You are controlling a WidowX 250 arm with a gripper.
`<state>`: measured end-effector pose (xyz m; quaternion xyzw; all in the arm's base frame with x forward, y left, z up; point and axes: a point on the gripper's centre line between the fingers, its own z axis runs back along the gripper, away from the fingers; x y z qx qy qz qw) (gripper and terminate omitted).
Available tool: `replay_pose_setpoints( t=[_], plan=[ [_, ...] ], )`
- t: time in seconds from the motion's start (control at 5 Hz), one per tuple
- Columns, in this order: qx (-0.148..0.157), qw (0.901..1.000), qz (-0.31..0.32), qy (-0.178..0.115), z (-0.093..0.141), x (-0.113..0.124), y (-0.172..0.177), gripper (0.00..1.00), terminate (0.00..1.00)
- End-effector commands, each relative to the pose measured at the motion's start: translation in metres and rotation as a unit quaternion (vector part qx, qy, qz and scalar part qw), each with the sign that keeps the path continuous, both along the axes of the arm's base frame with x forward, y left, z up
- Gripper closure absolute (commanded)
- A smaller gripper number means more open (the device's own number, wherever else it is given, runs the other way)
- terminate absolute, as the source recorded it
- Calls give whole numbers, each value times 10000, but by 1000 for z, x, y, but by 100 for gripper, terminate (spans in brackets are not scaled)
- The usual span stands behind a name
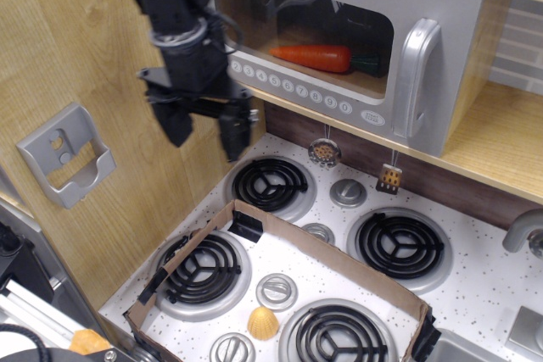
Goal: Open microwave
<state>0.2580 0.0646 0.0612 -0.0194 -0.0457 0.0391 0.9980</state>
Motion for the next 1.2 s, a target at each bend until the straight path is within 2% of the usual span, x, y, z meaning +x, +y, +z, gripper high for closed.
replay_pose_setpoints(
  t=[0.0,0.2,0.6,1.0],
  plan=[
    [51,9968,-176,-779,36,22,-40,0,0],
    [-52,9933,-300,-1117,46,37,-64,0,0],
    [-359,9898,-557,-1264,56,68,-97,0,0],
    [-116,9890,-849,-1203,55,82,-106,0,0]
  ],
)
